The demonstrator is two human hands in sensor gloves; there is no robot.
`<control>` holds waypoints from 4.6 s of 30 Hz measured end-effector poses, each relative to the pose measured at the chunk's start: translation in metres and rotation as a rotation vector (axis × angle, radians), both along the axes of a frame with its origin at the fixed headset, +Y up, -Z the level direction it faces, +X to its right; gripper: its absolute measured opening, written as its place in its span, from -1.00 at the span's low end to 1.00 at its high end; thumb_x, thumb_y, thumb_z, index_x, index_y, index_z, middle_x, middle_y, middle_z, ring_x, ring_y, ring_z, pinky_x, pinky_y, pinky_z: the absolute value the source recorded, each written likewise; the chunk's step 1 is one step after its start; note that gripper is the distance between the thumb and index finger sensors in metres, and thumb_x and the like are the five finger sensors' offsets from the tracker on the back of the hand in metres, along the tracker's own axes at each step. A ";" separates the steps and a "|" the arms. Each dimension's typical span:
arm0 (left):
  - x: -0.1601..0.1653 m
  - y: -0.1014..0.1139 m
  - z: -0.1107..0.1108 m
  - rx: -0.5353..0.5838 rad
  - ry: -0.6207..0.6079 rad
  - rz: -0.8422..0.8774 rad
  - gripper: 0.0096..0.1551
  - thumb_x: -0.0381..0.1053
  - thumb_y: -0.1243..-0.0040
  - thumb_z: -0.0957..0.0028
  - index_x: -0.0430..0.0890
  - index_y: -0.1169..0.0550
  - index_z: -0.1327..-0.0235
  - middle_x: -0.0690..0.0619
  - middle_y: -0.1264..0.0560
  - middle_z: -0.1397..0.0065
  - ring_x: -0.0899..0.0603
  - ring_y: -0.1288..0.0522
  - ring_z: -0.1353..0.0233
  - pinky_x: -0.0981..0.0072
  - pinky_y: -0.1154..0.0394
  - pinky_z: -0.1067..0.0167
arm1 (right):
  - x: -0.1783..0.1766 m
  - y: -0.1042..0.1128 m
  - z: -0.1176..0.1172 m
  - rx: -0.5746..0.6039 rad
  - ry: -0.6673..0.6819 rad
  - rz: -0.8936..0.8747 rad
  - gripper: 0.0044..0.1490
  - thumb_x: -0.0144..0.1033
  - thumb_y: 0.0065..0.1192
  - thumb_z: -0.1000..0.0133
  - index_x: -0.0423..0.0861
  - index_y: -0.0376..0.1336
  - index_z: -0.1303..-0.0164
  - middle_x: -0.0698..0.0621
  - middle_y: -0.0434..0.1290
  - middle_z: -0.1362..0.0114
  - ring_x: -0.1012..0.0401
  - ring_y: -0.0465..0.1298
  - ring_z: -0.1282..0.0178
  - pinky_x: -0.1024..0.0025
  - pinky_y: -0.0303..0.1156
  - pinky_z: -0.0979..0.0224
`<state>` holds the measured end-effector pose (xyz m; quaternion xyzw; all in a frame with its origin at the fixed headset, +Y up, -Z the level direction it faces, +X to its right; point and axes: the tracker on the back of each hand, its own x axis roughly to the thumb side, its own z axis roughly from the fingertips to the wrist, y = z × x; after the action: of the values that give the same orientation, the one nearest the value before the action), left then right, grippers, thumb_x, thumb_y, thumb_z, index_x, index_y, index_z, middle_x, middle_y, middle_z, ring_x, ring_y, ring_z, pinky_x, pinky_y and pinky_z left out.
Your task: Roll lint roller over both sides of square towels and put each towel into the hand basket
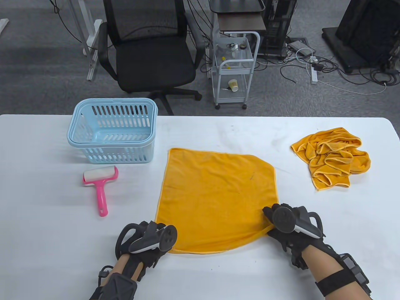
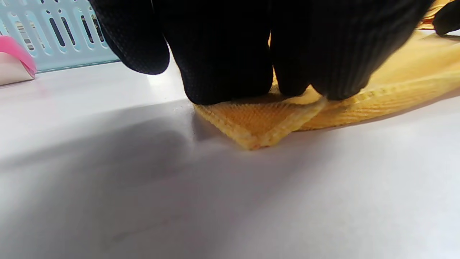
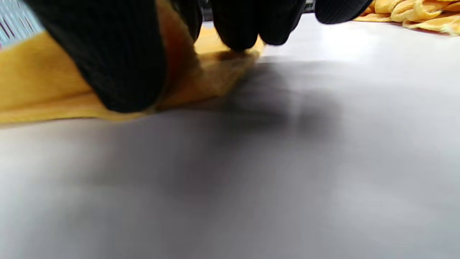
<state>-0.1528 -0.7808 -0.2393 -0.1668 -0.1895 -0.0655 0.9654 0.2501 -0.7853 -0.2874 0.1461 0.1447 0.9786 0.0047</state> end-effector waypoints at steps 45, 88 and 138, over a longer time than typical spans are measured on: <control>-0.026 0.012 -0.011 -0.007 0.100 0.047 -0.15 0.35 -0.36 0.17 0.20 -0.37 -0.44 0.02 -0.25 -0.67 -0.07 -0.62 -0.23 -0.25 -0.39 -0.43 | 0.012 -0.005 0.023 -0.284 0.031 0.083 0.46 0.26 0.52 0.06 -0.11 -0.26 -0.72 -0.33 -0.27 -0.72 -0.36 -0.16 -0.68 -0.48 -0.01 -0.50; -0.188 0.049 -0.075 -0.014 0.799 0.493 -0.40 0.06 -0.47 0.00 -0.07 -0.57 -0.30 -0.16 -0.42 -0.55 -0.38 -0.62 -0.42 -0.18 -0.61 -0.26 | 0.013 -0.007 0.021 -0.300 0.033 0.058 0.45 0.23 0.54 0.05 -0.14 -0.26 -0.71 -0.35 -0.29 -0.71 -0.38 -0.18 -0.67 -0.50 -0.02 -0.49; 0.077 0.044 -0.064 -0.123 -0.054 0.136 -0.42 0.12 -0.41 -0.01 0.18 -0.41 -0.28 0.12 -0.57 -0.27 -0.04 -0.72 -0.02 0.07 -0.70 0.01 | 0.013 -0.006 0.023 -0.302 0.034 0.053 0.44 0.23 0.52 0.04 -0.14 -0.27 -0.71 -0.35 -0.30 -0.71 -0.37 -0.20 -0.66 -0.49 -0.03 -0.49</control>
<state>-0.0753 -0.7370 -0.3037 -0.2107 -0.2298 0.0076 0.9501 0.2635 -0.7914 -0.2648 0.1564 0.2942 0.9429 -0.0017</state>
